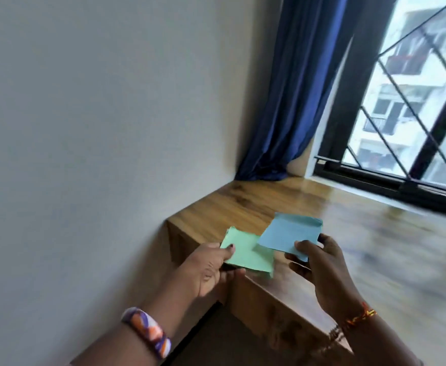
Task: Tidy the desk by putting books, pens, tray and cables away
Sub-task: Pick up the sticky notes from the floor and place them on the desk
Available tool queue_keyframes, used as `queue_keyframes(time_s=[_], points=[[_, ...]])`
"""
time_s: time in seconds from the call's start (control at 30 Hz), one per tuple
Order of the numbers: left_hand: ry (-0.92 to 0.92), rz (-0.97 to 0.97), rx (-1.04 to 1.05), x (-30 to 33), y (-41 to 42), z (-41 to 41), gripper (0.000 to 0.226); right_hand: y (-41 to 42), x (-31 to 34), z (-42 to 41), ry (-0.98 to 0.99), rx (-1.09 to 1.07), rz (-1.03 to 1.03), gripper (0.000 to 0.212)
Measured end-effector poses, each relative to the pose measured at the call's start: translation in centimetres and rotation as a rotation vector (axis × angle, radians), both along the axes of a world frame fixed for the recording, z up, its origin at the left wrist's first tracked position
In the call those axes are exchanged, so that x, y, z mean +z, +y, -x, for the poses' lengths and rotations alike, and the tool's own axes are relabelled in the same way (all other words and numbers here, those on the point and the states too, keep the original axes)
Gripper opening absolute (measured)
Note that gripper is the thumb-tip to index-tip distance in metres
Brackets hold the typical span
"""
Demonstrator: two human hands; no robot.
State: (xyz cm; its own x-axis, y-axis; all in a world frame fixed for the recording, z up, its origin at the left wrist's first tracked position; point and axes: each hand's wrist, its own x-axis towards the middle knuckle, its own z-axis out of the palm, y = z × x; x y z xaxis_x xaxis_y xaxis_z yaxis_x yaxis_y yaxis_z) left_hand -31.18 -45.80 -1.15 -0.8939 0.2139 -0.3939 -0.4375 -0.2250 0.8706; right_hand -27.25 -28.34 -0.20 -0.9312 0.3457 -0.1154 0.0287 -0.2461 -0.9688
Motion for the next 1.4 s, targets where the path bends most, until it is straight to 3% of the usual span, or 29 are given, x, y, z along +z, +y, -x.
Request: queue_keyframes(time_s=[0.2, 0.33, 0.4, 0.5, 0.53, 0.6, 0.7, 0.77, 0.83, 0.87, 0.93, 0.97, 1.0, 1.03, 1.1, 1.13, 1.2, 1.3, 1.4], points=[[-0.037, 0.119, -0.166, 1.4, 9.1, 3.8, 0.008, 9.4, -1.0, -0.1, -0.144, -0.135, -0.113, 0.033], [-0.045, 0.442, -0.247, -0.6, 9.9, 5.5, 0.048, 11.7, -2.9, -1.6, -0.361, -0.258, -0.403, 0.059], [-0.038, 0.599, -0.138, -3.1, 8.1, 6.7, 0.067, 11.8, -4.4, -3.1, -0.423, -0.377, -0.611, 0.065], [-0.029, 0.687, 0.236, -7.5, 3.9, 6.6, 0.062, 9.6, -7.2, -5.7, -0.199, -0.489, -0.967, 0.038], [-0.099, 0.646, 0.371, -9.1, 2.5, 6.4, 0.054, 8.1, -8.3, -6.6, -0.116, -0.471, -1.093, 0.03], [-0.317, 0.374, 0.462, -11.8, 0.4, 5.7, 0.033, 4.9, -10.2, -8.2, -0.001, -0.321, -1.305, 0.021], [-0.532, 0.028, 0.307, -15.5, -1.1, 5.6, 0.045, 0.3, -13.1, -9.4, 0.018, 0.015, -1.527, 0.011], [-0.516, -0.096, 0.167, -18.0, -0.7, 5.8, 0.065, -1.6, -15.2, -10.2, -0.033, 0.208, -1.636, 0.009], [-0.526, -0.208, 0.13, -20.0, -0.6, 6.0, 0.068, -2.9, -16.7, -11.2, -0.131, 0.293, -1.699, 0.01], [-0.533, -0.239, 0.114, -22.0, -0.7, 6.8, 0.06, -3.4, -17.2, -11.7, -0.183, 0.307, -1.708, 0.012], [-0.575, -0.285, 0.093, -28.4, -1.1, 8.2, 0.022, -4.1, -17.7, -12.9, -0.273, 0.286, -1.695, 0.011], [-0.63, -0.338, 0.06, -32.3, -0.9, 9.4, 0.03, -4.3, -17.8, -13.3, -0.315, 0.259, -1.697, 0.008], [-0.52, -0.282, -0.014, -34.3, -0.2, 10.2, 0.052, -4.6, -17.8, -13.6, -0.351, 0.234, -1.698, 0.009], [-0.533, -0.218, -0.046, -34.6, -0.3, 11.1, 0.056, -4.8, -17.9, -13.9, -0.372, 0.213, -1.704, 0.009], [-0.542, -0.209, -0.053, -29.4, -0.8, 10.0, 0.02, -5.3, -17.8, -14.3, -0.414, 0.206, -1.71, 0.013], [-0.442, -0.196, -0.037, -24.8, -0.3, 8.1, 0.014, -5.6, -17.6, -14.6, -0.444, 0.205, -1.726, 0.018], [-0.431, -0.273, -0.007, -22.5, 0.4, 7.2, 0.041, -6.0, -17.2, -14.7, -0.498, 0.173, -1.773, 0.037], [-0.407, -0.206, 0.02, -21.2, 0.1, 5.8, 0.043, -6.3, -16.1, -14.6, -0.517, 0.064, -1.841, 0.078], [-0.465, -0.148, 0.009, -22.8, -1.7, 4.2, 0.047, -5.7, -15.1, -13.9, -0.537, -0.057, -1.848, 0.094]])
